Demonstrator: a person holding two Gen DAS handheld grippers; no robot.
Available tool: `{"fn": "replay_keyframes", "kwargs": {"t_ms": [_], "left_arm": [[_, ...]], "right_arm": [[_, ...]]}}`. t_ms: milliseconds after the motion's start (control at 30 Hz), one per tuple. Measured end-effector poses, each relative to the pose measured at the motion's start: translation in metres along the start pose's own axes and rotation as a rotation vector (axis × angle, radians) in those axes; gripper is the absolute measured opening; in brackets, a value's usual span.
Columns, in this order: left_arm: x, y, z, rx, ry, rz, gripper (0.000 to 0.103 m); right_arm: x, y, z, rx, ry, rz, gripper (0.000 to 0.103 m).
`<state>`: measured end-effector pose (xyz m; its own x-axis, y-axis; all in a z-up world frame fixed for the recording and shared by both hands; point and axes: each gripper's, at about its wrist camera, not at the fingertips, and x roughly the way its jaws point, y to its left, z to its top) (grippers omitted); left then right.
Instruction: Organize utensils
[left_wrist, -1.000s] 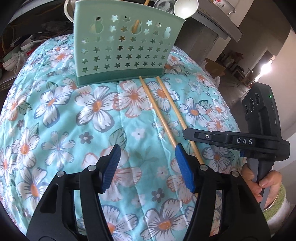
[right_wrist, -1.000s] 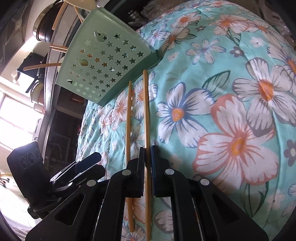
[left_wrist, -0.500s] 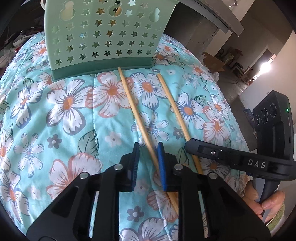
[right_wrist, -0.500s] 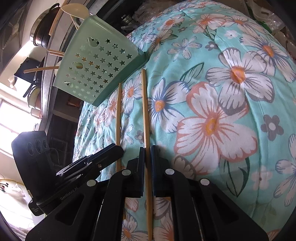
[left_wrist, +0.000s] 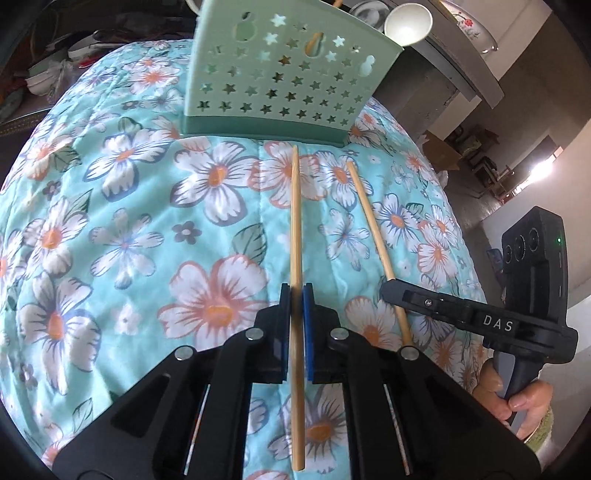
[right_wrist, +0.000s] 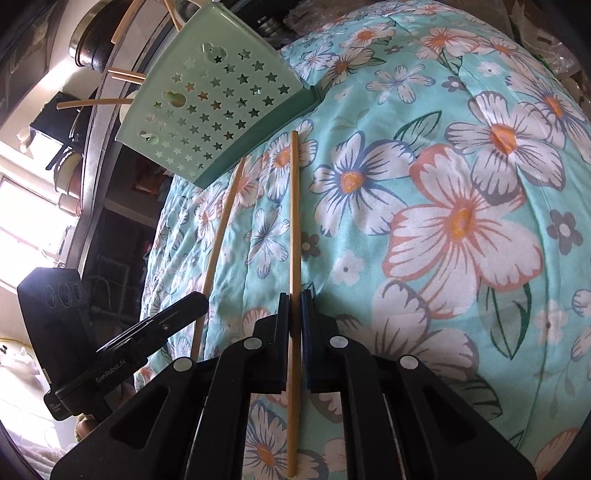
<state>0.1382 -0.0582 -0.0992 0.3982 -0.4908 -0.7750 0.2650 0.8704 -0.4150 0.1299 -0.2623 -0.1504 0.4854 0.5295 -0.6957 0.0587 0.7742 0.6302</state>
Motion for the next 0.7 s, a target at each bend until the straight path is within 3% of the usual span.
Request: {"fn": "replay_keyframes", "kwargs": {"t_ms": [200, 367, 433, 500, 567, 700], "left_arm": [[-0.029, 0.022, -0.013, -0.046, -0.031, 0.058, 0.006], [-0.029, 0.027, -0.019, -0.037, 0.001, 0.092, 0.006], [-0.028, 0.028, -0.019, -0.033, 0.008, 0.099, 0.011], [-0.028, 0.029, -0.016, -0.028, 0.005, 0.101, 0.019], [-0.029, 0.026, -0.012, -0.006, -0.003, 0.106, 0.022], [-0.028, 0.015, 0.001, 0.057, -0.016, 0.129, 0.030]], "right_arm": [[0.003, 0.015, -0.007, -0.058, 0.052, -0.005, 0.007], [0.008, 0.030, -0.011, -0.137, 0.087, -0.047, 0.007], [0.008, 0.035, -0.009, -0.158, 0.093, -0.069, 0.008], [0.009, 0.037, -0.008, -0.168, 0.095, -0.081, 0.015], [0.006, 0.039, -0.005, -0.178, 0.083, -0.087, 0.030], [0.003, 0.046, -0.001, -0.216, 0.060, -0.118, 0.041]]}}
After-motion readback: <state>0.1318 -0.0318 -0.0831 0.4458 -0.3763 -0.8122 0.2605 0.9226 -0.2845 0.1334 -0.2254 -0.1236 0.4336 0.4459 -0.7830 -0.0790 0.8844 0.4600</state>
